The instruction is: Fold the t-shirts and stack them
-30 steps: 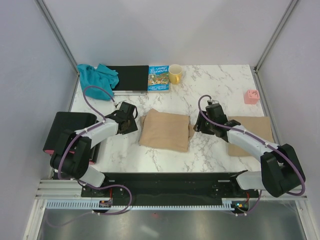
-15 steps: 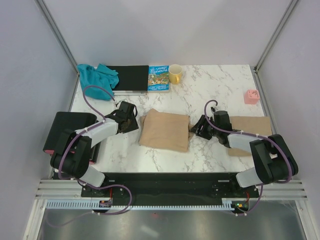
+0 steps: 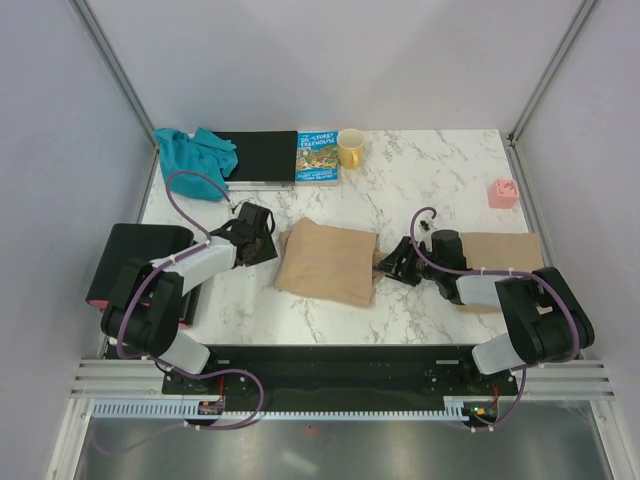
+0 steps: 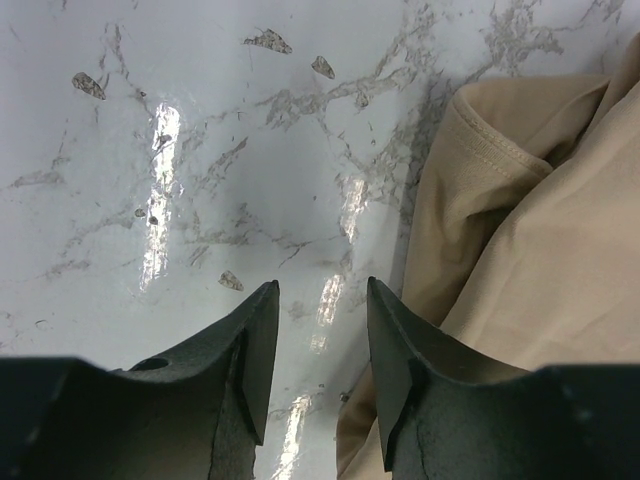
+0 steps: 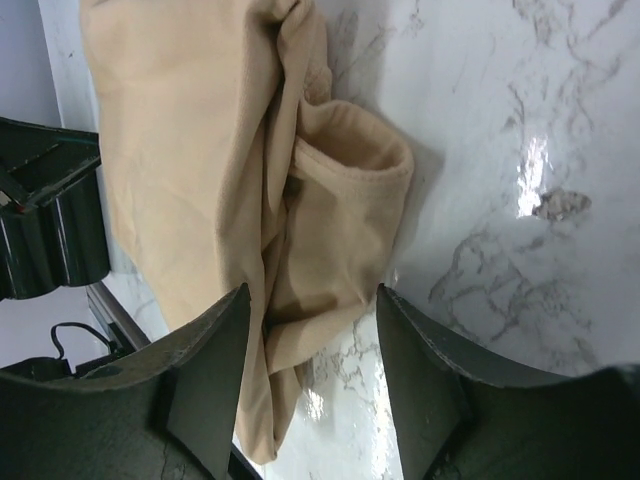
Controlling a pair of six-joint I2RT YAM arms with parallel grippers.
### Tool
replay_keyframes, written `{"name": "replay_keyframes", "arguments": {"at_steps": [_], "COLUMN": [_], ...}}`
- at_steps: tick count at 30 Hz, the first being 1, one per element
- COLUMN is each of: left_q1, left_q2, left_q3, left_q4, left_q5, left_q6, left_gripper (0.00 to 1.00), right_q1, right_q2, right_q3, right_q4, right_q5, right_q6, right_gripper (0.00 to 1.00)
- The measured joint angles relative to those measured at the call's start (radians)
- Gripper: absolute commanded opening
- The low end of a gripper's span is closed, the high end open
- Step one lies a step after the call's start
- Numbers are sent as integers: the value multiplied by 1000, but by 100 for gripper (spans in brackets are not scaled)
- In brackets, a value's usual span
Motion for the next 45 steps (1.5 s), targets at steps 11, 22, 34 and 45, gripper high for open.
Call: {"name": "replay_keyframes", "arguments": {"at_steps": [11, 22, 34, 45], "left_q1": [1, 1, 1, 1], "left_q2": [23, 24, 47, 47], "left_q3": [0, 9, 25, 34], "left_q4": [-4, -26, -27, -33], "left_q5": [14, 20, 32, 58], "left_q6": [10, 11, 17, 22], "left_gripper": [46, 45, 43, 46], "right_q1": [-46, -72, -72, -26], "right_q2": [-52, 40, 184, 27], "right_q3": [-57, -82, -116, -5], "right_q4": [8, 163, 428, 31], "right_q5": [-54, -201, -292, -133], "right_q6": [-16, 39, 160, 5], "right_gripper": [68, 68, 67, 68]}}
